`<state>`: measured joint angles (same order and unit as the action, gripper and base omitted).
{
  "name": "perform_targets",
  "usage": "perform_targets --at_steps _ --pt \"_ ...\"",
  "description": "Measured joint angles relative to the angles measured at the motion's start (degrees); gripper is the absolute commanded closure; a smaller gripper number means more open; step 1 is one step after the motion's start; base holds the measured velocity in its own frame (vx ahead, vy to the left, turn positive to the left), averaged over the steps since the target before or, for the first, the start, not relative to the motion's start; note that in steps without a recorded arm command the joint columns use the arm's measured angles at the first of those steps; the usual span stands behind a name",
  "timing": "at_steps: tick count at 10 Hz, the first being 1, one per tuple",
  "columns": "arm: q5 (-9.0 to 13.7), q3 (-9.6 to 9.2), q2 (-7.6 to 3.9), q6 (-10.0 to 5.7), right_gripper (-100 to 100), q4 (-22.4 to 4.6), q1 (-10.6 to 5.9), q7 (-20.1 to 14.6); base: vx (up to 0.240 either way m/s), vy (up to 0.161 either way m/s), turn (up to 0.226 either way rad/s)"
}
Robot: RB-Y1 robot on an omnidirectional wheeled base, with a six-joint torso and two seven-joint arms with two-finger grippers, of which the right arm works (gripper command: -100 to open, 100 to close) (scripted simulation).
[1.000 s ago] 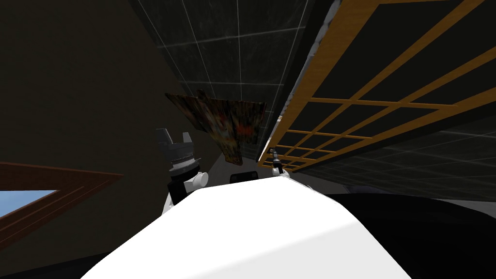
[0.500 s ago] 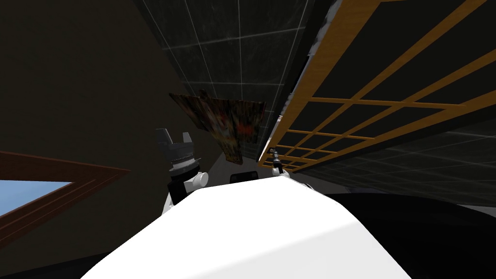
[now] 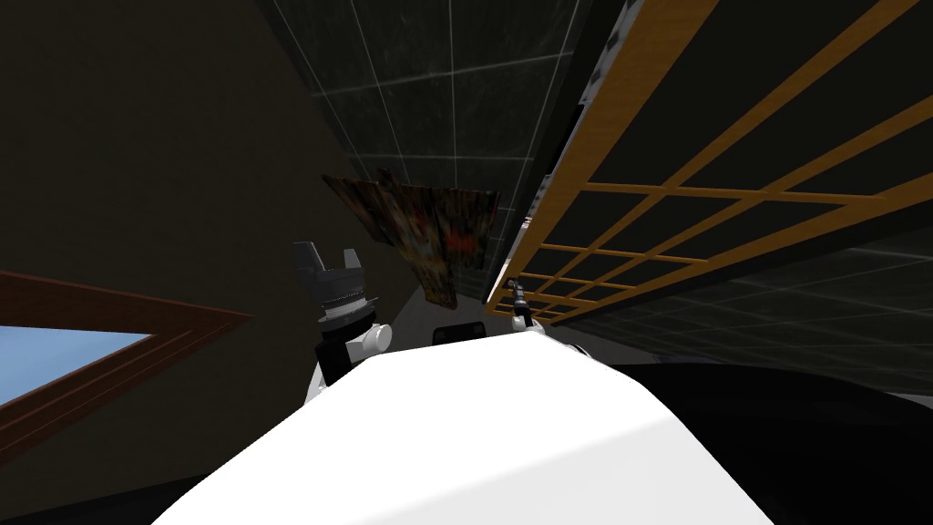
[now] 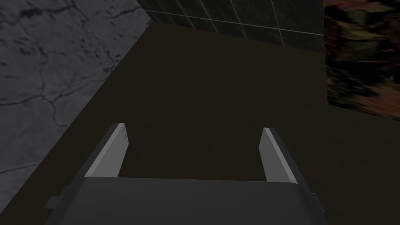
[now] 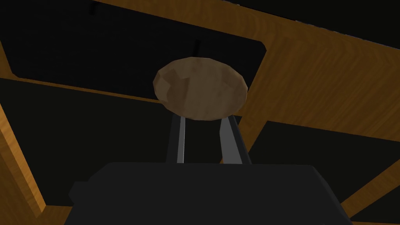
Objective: Pull the door open
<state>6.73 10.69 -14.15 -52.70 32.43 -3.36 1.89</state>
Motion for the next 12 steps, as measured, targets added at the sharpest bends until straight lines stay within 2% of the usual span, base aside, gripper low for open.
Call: perform_targets --at_steps 1,2,3,4,7,9,11,12 --pt "0.0 0.02 0.1 0.2 100 0.5 0.26 0.07 -0.022 -0.008 0.051" --pt "0.57 -0.19 0.31 1.49 100 3.13 1.59 -0.77 -0.045 -0.019 0.093" --pt "1.46 -0.61 0.07 1.68 100 2.91 1.48 -2.35 -0.036 -0.014 0.035" --pt "1.91 -0.78 -0.05 0.69 100 0.86 0.43 -3.69 -0.037 -0.011 0.031" --pt "3.63 -1.63 0.02 1.89 100 3.17 1.81 -7.42 -0.025 -0.009 0.047" --pt "4.64 -2.18 -0.46 0.59 100 0.65 0.76 -10.31 -0.039 -0.012 0.065" --pt "6.01 -2.85 -0.56 1.27 100 1.84 1.37 -13.35 -0.031 -0.012 0.052" --pt "6.68 -3.23 -0.68 1.09 100 1.54 1.4 -15.02 -0.026 -0.008 0.025"
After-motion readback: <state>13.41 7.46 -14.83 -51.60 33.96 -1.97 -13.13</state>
